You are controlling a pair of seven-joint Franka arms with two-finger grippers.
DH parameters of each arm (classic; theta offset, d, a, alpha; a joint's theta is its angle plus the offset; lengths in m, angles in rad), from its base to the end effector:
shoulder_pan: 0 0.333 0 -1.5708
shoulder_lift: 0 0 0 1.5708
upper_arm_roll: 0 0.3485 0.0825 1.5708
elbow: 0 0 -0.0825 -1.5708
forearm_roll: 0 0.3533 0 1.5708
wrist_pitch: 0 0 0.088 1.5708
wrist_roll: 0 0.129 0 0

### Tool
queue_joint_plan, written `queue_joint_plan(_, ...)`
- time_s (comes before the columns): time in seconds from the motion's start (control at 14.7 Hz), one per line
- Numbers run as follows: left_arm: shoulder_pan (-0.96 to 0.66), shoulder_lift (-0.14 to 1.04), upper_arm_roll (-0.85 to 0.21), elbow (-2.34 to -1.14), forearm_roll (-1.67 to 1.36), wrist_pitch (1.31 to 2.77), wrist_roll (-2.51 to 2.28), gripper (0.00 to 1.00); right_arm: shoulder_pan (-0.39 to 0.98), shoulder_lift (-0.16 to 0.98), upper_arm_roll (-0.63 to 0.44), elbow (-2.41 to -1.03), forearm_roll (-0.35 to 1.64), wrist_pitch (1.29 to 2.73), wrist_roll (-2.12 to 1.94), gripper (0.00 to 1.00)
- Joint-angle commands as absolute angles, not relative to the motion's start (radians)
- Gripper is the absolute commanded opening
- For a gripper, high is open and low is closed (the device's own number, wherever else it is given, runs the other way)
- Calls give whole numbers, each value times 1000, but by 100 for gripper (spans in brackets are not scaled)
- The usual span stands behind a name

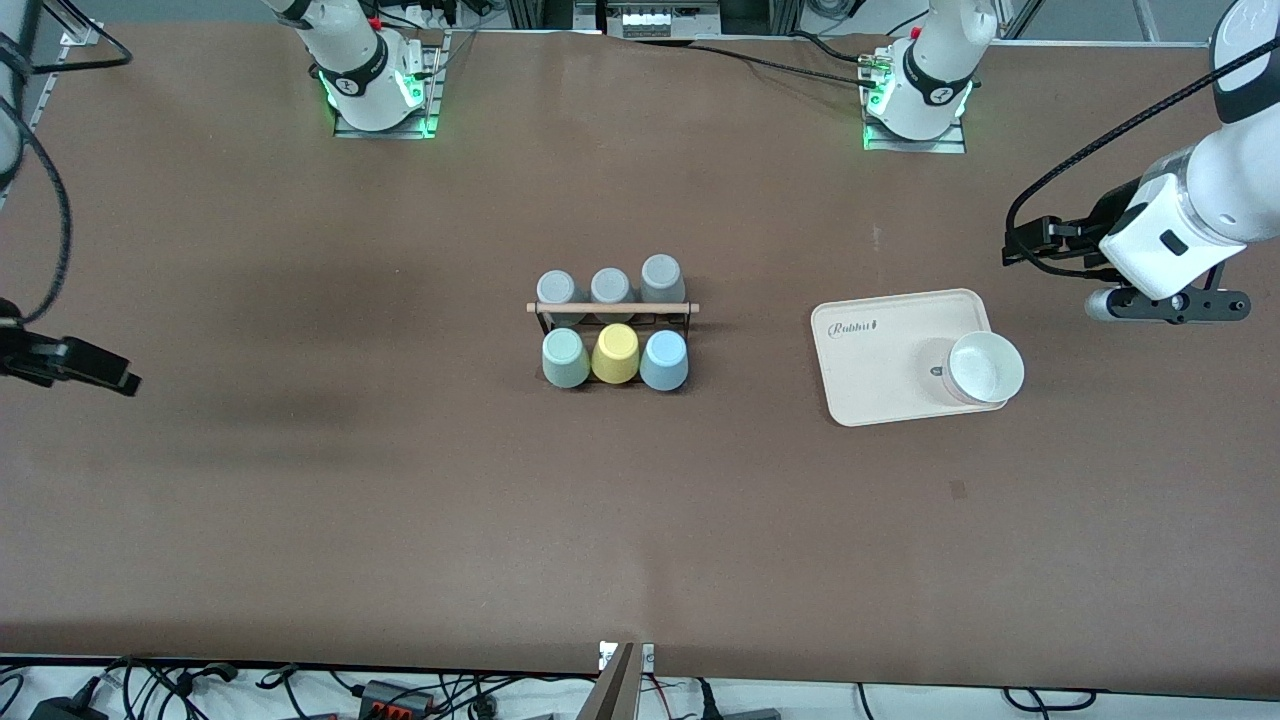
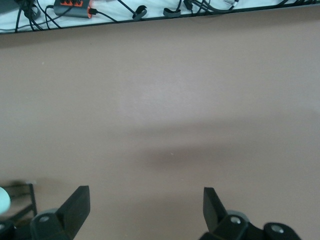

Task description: Hang scattered cups on rack with three cups

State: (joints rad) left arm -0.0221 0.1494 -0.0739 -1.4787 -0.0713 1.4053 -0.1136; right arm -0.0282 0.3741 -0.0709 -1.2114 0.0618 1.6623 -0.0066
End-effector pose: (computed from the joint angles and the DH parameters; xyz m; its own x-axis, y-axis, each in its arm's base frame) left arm 0.5450 -0.0594 0.5829 0.9737 0.0064 -0.2279 0.0198 -0.9982 0.0566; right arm 0.6545 -0.0479 0.5832 0.9928 -0.0908 0.0778 -0.0883 -0.9955 -0.0354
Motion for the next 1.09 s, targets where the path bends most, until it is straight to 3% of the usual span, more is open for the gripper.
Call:
queue_joint_plan(0.0,-14,133,-77,-1489,-78,1397,-109,100,-49,325,-54,-1279,57,1672,-61,100)
queue_joint_plan(0.34,-14,135,-77,-1489,-78,1397,-109,100,-20,267,-54,-1356,-11,1687,-61,100)
queue_joint_plan(0.68,-12,133,-77,-1489,-78,1397,-109,100,-21,91,-55,-1673,-11,1864,-61,100)
queue_joint_plan(1.02,-14,135,-77,-1489,-78,1396,-109,100,-18,71,-54,-1701,-2,1849,-75,100)
